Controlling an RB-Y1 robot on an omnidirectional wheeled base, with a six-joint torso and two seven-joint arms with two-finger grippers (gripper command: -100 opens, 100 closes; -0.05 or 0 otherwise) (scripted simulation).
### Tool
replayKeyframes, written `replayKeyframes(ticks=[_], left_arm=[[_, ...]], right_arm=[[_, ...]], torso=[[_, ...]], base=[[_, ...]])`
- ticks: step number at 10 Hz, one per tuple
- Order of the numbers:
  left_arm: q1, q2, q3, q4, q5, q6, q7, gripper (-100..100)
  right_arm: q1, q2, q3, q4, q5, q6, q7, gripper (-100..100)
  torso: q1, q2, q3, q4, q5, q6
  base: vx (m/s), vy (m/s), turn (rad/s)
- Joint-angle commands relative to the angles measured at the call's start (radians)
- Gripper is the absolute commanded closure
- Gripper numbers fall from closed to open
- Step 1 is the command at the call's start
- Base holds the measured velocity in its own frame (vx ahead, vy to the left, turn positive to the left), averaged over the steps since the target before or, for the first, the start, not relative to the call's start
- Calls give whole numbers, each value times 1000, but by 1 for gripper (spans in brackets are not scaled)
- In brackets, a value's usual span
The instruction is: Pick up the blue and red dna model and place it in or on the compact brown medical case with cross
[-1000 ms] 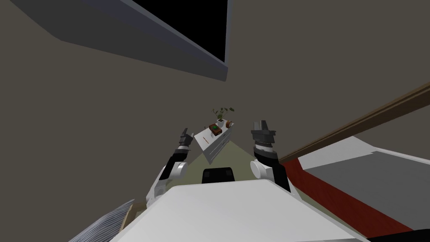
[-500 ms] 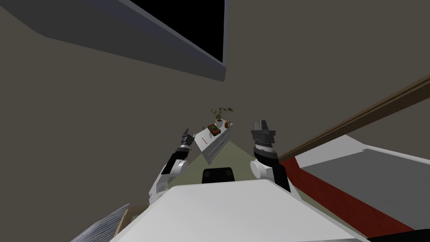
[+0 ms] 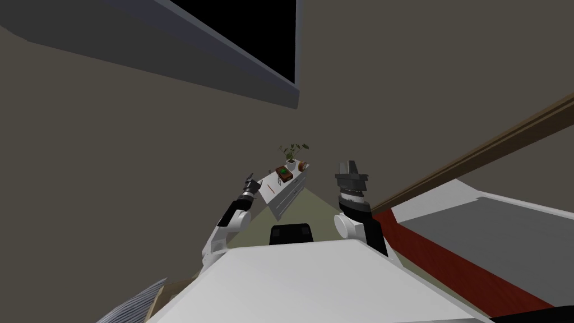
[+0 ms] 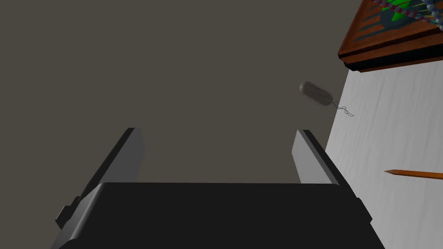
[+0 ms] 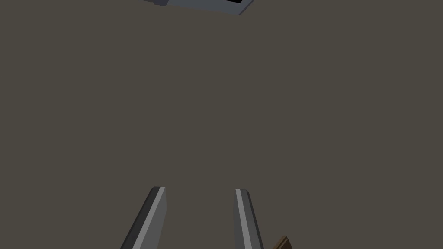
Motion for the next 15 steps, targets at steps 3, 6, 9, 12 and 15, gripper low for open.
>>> replayKeyframes(ticks=[3, 6, 9, 12, 15], left_arm=[[-28, -8, 20, 31, 43, 92, 65, -100], [-55, -14, 45, 60, 84, 176, 124, -100], [-81, -21, 74, 92, 123, 258, 180, -100], [-106, -29, 105, 125, 160, 335, 232, -100], [-130, -38, 138, 158, 195, 408, 281, -100]], right_arm=[[0, 0, 0, 0, 0, 0, 0, 0], [0, 0, 0, 0, 0, 0, 0, 0], [0, 0, 0, 0, 0, 0, 0, 0], [0, 0, 0, 0, 0, 0, 0, 0], [0, 0, 0, 0, 0, 0, 0, 0]], torso=[[-2, -1, -1, 0, 0, 0], [-1, -1, -1, 0, 0, 0], [-2, -2, -1, 0, 0, 0], [-3, -3, -2, -1, -1, 0], [-2, -2, -1, -1, 0, 0]], base=[[33, -47, -28], [39, -46, -24], [44, -54, -20], [55, -60, -16], [52, -52, -14]])
